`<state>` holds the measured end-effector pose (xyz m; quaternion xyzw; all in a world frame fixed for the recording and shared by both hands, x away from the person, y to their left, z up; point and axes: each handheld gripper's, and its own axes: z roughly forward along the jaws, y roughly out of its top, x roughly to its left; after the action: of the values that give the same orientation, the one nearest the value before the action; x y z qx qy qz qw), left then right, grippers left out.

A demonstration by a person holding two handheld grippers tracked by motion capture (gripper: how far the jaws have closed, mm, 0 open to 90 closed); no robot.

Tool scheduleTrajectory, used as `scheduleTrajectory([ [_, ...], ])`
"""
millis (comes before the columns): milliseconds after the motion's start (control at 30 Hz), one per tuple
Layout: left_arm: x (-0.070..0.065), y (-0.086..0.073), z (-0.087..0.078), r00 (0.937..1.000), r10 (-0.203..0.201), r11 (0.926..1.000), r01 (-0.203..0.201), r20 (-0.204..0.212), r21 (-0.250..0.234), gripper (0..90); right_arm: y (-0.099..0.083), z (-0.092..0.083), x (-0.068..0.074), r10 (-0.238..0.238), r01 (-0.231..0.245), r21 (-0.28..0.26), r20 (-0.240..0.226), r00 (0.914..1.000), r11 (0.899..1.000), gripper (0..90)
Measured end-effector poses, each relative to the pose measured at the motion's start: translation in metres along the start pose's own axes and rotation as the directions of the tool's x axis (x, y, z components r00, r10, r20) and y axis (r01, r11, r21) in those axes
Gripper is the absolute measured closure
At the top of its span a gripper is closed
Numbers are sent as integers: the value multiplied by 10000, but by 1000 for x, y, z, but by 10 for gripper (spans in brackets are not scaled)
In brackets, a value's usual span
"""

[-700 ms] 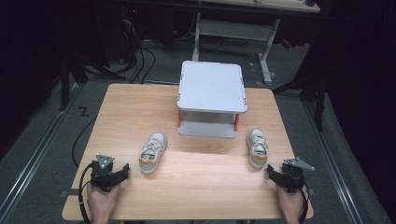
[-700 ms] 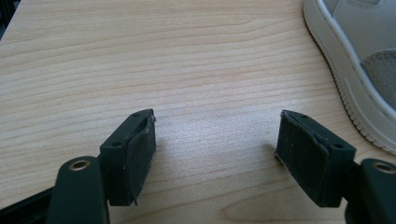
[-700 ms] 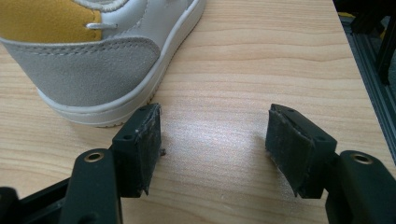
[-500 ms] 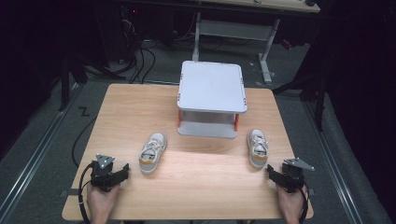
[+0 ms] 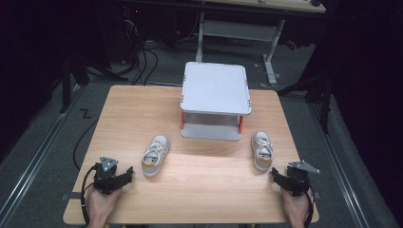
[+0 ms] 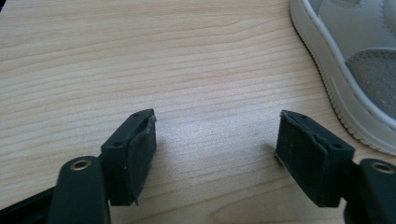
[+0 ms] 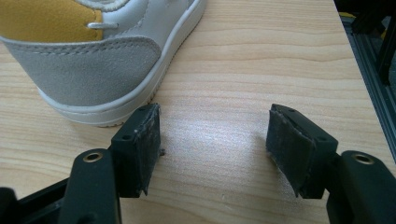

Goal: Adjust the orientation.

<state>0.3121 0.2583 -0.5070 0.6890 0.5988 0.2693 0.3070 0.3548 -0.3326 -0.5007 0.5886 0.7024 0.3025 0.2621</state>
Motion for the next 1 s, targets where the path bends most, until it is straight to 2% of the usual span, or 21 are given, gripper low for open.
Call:
scheduleTrajectory([
  [100,-1,4,0,9999,92,9998,-94,73,190,376,0,0,0,-4,4,3,-11,10000,10000,351],
  [200,-2,5,-1,9997,16,9998,-21,239,181,416,0,0,0,-5,5,2,-16,10000,10000,351],
  [400,-4,14,-10,9983,-12,9998,23,587,-178,423,0,0,0,-13,13,4,-20,10000,10000,351],
  [467,-3,19,-16,9963,-129,9991,162,845,-385,418,0,0,0,-16,16,4,-18,10000,10000,351],
  [600,-3,25,-22,9939,-151,9988,202,1093,-454,437,0,0,0,-14,14,6,-20,10000,10000,351],
  [667,-6,33,-28,9899,-181,9979,267,1407,-592,446,0,0,0,-12,12,5,-23,10000,10000,351],
  [800,-11,43,-33,9868,5,9983,90,1622,-579,450,0,0,0,-15,15,4,-30,10000,10000,350],
  [833,-16,50,-35,9814,64,9987,36,1917,-518,450,0,0,0,-12,12,1,-39,10000,10000,349],
  [933,-21,61,-34,9728,332,9992,-268,2293,-309,471,0,0,0,-22,22,6,-42,10000,10000,348],
  [1000,-24,65,-32,9723,420,9989,-365,2300,-283,490,0,0,0,-29,29,7,-42,10000,10000,348],
])
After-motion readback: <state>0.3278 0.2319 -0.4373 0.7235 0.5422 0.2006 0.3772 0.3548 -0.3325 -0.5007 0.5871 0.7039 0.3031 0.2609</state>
